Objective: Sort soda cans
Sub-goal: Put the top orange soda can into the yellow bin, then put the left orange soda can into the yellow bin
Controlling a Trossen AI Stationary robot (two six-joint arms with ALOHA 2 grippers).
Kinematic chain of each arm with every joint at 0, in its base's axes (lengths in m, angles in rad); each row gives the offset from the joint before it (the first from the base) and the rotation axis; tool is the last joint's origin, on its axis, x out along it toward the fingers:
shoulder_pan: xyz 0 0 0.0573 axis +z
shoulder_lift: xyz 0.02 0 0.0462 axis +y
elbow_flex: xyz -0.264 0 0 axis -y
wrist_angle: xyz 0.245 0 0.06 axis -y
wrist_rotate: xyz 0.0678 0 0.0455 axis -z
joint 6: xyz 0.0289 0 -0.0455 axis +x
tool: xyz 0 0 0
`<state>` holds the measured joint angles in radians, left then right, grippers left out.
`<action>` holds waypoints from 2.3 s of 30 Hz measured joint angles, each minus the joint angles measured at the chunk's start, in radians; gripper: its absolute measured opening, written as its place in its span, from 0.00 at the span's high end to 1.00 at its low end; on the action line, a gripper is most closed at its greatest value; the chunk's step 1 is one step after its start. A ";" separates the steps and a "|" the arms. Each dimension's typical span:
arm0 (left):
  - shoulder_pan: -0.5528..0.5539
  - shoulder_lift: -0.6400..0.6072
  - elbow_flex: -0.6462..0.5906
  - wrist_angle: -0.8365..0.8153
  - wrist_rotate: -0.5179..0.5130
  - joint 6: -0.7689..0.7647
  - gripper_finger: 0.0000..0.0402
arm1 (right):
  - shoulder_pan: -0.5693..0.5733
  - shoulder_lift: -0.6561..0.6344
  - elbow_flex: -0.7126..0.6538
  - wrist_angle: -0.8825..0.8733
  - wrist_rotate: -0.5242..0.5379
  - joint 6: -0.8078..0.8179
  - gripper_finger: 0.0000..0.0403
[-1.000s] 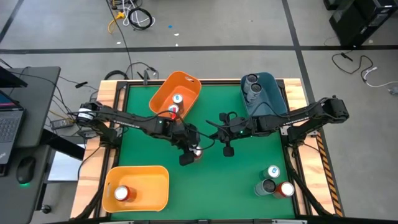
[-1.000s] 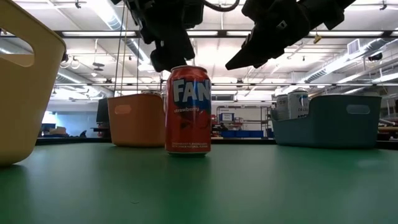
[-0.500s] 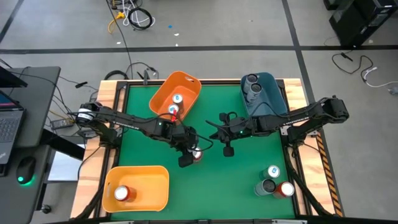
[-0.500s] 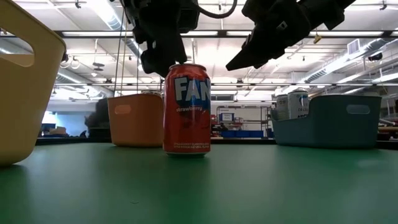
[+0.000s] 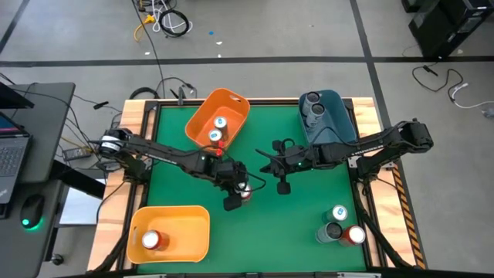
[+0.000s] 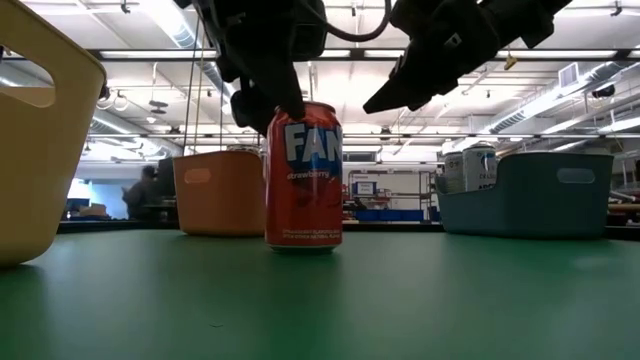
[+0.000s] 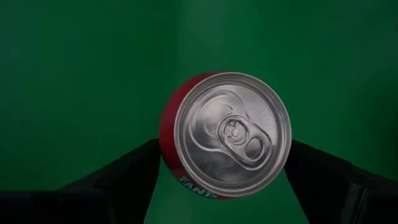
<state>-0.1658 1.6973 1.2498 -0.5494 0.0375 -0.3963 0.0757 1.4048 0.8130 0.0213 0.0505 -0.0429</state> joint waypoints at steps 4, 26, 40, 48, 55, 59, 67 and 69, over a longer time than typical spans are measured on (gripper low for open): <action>0.000 0.002 -0.002 0.024 -0.003 0.000 0.16 | 0.001 0.000 -0.036 0.057 -0.023 0.002 1.00; 0.000 0.024 -0.001 0.085 -0.012 0.030 0.16 | 0.125 0.175 -0.234 0.581 -0.048 0.170 1.00; 0.000 0.034 -0.003 0.066 0.010 0.079 0.16 | 0.124 0.322 -0.118 0.589 -0.077 0.174 1.00; 0.002 0.072 -0.001 0.085 0.018 0.055 0.16 | 0.118 0.334 -0.117 0.600 -0.081 0.172 1.00; 0.005 0.101 -0.001 0.178 0.010 0.071 0.16 | 0.116 0.340 -0.109 0.618 -0.074 0.169 1.00; 0.004 0.134 0.000 0.157 0.032 0.079 0.21 | 0.114 0.340 -0.110 0.620 -0.066 0.171 1.00; 0.005 0.137 0.025 0.099 0.061 0.098 0.26 | 0.114 0.340 -0.111 0.614 -0.068 0.171 1.00; 0.003 0.141 0.066 0.016 0.073 0.115 0.27 | 0.114 0.340 -0.111 0.614 -0.073 0.171 1.00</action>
<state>-0.1630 1.8387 1.3155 -0.5335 0.1108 -0.2814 0.1894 1.7451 0.7016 0.6352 -0.0221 0.1280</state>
